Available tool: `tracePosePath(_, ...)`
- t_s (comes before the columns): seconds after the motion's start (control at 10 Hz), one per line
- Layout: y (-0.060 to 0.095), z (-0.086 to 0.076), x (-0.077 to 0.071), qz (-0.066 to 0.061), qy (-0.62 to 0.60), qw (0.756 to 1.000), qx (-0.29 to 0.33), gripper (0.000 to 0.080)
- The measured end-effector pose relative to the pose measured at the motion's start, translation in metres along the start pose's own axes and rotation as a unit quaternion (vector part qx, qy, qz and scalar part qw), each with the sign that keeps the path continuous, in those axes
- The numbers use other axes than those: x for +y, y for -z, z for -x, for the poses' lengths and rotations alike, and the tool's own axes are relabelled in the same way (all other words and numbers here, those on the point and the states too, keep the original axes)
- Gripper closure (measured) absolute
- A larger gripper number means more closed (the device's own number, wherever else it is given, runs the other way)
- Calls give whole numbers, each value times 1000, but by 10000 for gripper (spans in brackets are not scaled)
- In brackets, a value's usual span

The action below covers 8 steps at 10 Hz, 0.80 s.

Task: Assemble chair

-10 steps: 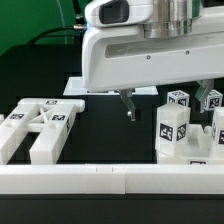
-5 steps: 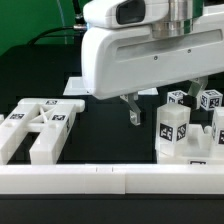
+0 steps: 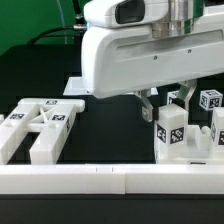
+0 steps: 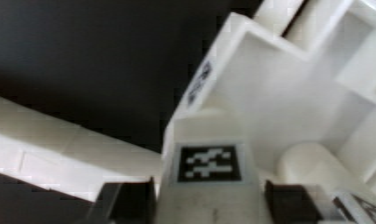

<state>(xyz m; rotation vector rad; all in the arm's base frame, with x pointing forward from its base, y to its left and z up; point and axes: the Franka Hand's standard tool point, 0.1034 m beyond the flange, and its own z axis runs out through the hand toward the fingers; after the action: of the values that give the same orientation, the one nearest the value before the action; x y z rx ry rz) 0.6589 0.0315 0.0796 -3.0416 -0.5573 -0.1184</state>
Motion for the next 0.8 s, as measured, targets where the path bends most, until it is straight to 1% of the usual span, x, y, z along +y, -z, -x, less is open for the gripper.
tracePosePath(0.2,-1,0,-1,-2,-107,994,0,510)
tracePosePath(0.4,-1,-1,-2,-6,-222,975,1,510)
tracePosePath(0.6,-1,-2,-6,-6,-327,945,0,509)
tracePosePath(0.8,-1,-3,-9,-9,-442,897,-1,509)
